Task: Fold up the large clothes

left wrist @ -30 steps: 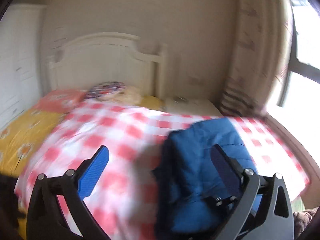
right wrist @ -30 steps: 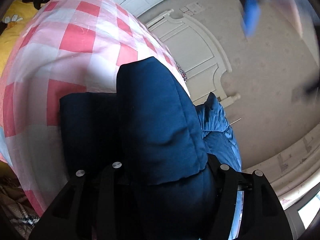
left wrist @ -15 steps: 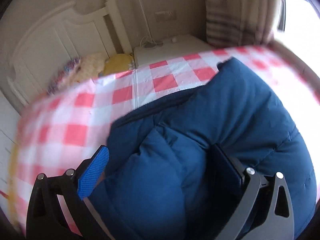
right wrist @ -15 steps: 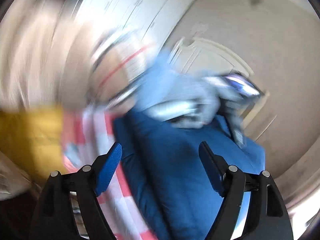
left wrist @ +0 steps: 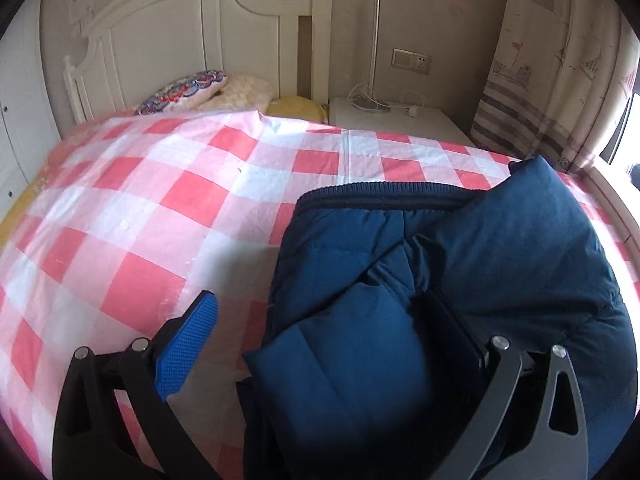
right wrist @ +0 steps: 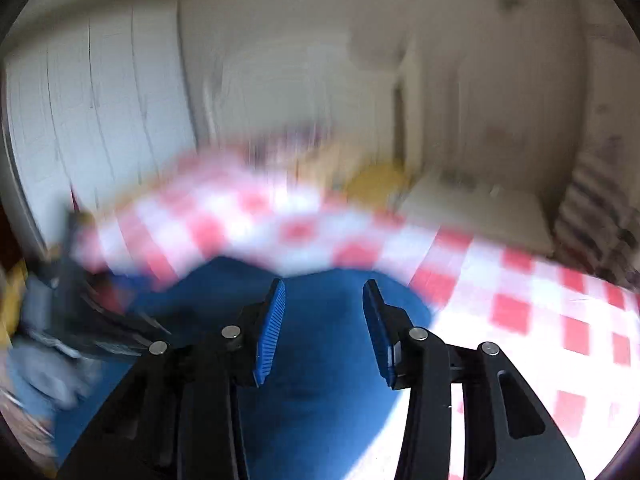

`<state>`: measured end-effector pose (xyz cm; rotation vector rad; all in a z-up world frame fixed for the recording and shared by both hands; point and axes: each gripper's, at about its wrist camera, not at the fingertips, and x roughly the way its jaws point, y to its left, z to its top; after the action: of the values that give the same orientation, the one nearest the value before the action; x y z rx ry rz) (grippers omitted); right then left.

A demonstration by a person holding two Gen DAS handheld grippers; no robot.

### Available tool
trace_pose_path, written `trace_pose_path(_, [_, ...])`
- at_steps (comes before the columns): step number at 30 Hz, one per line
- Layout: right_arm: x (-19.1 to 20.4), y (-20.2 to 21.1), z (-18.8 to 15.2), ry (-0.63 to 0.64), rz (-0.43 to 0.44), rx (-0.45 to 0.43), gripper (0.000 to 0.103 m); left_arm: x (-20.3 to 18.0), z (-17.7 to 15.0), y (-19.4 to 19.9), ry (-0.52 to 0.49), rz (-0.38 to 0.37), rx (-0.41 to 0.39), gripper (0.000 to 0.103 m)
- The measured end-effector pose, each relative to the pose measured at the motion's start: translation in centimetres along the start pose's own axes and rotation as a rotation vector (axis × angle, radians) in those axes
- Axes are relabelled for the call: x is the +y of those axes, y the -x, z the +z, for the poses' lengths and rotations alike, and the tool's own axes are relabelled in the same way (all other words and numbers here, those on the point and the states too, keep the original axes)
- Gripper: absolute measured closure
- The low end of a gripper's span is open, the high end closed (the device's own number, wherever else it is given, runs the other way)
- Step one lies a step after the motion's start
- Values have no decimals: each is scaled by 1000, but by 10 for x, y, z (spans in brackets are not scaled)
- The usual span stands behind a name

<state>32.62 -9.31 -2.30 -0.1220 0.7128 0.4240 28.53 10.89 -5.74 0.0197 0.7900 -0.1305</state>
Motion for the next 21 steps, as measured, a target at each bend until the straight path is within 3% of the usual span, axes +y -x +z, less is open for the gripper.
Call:
trace_pose_path(1, [12, -33, -8, 73, -32, 86, 60, 0, -1, 1, -1, 11, -6, 2])
trace_pose_path(3, [17, -52, -13, 64, -52, 61, 60, -1, -1, 3, 0, 36, -15, 2])
trace_pose_path(5, [25, -51, -8, 76, -72, 81, 60, 4, -1, 6, 33, 72, -23, 2])
trace_pose_path(10, [17, -39, 0, 68, -43, 135, 60, 10, -1, 1, 55, 34, 11, 2])
trace_pose_path(15, [7, -21, 8, 33, -42, 11, 60, 9, -1, -1, 50, 37, 20, 2])
trace_pose_path(17, [7, -46, -4, 42, -29, 104, 60, 10, -1, -3, 53, 32, 24, 2])
trace_pose_path(21, [14, -57, -9, 75, -59, 139, 60, 13, 0, -5, 61, 29, 31, 2])
